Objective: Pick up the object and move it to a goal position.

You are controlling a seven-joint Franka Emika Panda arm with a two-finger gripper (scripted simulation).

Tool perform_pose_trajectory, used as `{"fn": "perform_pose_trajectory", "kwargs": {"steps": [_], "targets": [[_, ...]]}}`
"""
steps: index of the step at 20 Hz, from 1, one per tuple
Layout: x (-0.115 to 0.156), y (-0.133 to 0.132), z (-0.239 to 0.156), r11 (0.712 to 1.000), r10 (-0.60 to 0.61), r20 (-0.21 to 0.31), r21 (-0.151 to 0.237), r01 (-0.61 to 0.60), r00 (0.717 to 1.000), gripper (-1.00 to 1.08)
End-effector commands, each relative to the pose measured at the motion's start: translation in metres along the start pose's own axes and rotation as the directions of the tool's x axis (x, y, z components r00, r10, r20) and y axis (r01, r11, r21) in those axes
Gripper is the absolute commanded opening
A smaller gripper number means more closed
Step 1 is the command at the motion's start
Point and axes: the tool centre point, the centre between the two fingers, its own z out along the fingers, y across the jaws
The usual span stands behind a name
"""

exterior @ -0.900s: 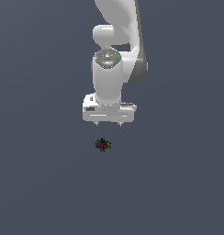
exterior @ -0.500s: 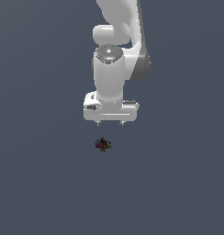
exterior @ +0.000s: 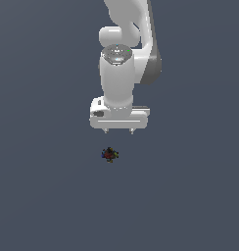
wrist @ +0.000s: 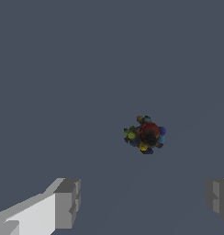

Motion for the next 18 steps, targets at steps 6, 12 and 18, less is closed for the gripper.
{"fn": "perform_pose_trajectory", "kwargs": {"steps": [6,12,18], "targets": [[0.002,0.004,0.009,0.998,-0.065,0.003,-0.004,0.065,0.998,1.0],[0.005,0.01,0.023,0.986,-0.168,0.008,-0.009,0.168,0.986,1.0],[0.008,0.019,0.043,0.951,-0.31,0.015,-0.011,0.31,0.951,1.0]]}}
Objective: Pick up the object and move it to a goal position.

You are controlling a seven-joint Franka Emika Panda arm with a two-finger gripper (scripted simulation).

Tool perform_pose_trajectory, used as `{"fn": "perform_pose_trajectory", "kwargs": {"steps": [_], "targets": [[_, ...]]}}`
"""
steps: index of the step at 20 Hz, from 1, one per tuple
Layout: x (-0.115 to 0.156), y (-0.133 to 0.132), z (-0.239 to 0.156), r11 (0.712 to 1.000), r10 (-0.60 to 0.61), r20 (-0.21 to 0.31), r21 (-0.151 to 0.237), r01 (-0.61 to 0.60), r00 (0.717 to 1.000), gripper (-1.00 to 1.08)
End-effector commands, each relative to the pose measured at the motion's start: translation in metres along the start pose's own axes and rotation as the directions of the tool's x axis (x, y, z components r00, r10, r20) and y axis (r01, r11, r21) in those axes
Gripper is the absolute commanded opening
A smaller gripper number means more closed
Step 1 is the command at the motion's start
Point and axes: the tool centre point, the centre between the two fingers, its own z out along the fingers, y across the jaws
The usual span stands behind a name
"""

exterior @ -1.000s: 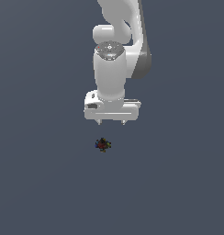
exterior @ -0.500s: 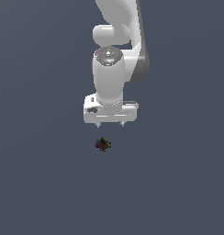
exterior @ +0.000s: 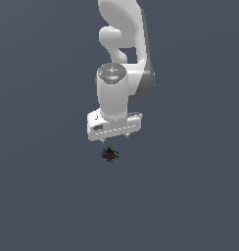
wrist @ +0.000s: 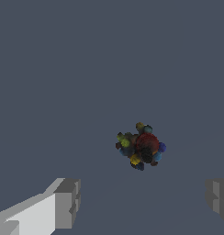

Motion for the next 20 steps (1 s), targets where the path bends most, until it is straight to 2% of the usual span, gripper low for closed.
{"fn": "perform_pose_trajectory", "kwargs": {"steps": [1,8,20], "targets": [[0.0,0.004,0.009,0.998,-0.065,0.003,-0.001,0.065,0.998,1.0],[0.001,0.014,0.035,0.97,-0.245,0.009,0.0,0.245,0.969,1.0],[-0.001,0.027,0.072,0.872,-0.489,0.01,0.008,0.489,0.872,1.0]]}}
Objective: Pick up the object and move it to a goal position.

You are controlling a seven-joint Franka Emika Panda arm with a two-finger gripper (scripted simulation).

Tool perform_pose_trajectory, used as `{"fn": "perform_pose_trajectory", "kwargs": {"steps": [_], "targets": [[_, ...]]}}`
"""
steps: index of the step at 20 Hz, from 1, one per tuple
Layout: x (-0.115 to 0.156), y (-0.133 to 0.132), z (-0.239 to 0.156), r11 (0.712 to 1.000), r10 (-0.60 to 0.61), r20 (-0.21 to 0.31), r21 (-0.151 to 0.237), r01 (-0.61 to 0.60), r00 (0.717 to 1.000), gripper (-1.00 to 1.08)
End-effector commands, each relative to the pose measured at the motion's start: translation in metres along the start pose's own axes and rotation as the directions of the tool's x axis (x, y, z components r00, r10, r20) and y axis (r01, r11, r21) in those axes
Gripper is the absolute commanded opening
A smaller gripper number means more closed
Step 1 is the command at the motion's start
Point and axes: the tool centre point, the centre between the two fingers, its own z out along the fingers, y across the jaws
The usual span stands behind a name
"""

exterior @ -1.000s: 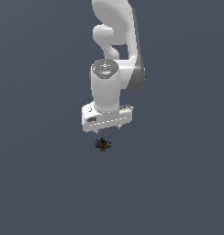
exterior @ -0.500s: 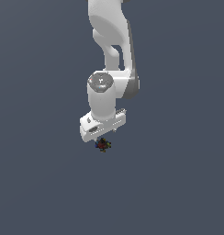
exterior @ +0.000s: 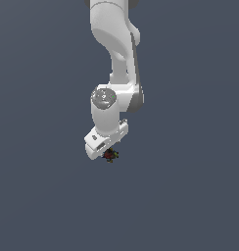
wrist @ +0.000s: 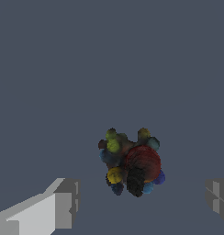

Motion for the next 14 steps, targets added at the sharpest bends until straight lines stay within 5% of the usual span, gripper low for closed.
{"fn": "perform_pose_trajectory", "kwargs": {"steps": [1,14], "targets": [[-0.001,0.002,0.005,0.999,-0.041,-0.001,0.001,0.041,0.999,1.0],[-0.003,0.004,0.016,0.995,-0.103,-0.001,0.003,0.103,0.995,1.0]]}}
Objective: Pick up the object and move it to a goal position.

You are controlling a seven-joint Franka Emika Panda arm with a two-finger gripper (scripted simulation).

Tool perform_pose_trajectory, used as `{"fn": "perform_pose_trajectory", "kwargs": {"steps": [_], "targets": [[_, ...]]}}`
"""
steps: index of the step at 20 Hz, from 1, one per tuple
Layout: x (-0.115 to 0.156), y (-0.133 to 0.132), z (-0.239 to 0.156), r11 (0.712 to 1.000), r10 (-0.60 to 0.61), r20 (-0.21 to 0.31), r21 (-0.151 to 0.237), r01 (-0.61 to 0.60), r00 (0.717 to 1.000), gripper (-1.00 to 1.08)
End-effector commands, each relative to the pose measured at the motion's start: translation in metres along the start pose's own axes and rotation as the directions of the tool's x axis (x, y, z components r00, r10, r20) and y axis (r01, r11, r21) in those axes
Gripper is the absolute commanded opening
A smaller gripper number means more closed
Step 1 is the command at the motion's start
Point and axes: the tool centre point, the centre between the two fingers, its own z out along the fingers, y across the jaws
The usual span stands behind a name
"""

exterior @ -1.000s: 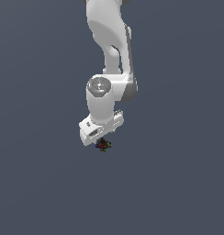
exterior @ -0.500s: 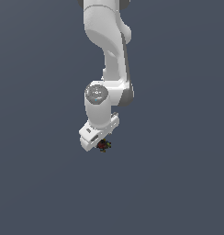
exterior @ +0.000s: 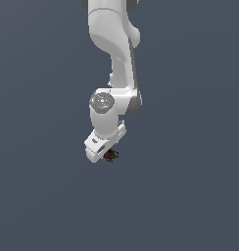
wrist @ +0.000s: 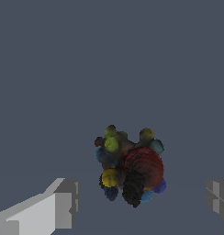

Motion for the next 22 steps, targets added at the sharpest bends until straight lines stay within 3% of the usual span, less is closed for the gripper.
{"fn": "perform_pose_trajectory", "kwargs": {"steps": [1,15,16,22], "targets": [[0.0,0.0,0.003,1.0,0.0,0.0,0.0,0.0,1.0,1.0],[0.0,0.0,0.05,1.0,-0.005,0.0,0.0,0.005,1.0,1.0],[0.0,0.0,0.05,1.0,-0.005,0.0,0.0,0.005,1.0,-1.0],[0.0,0.0,0.05,1.0,-0.005,0.0,0.0,0.005,1.0,-1.0]]}}
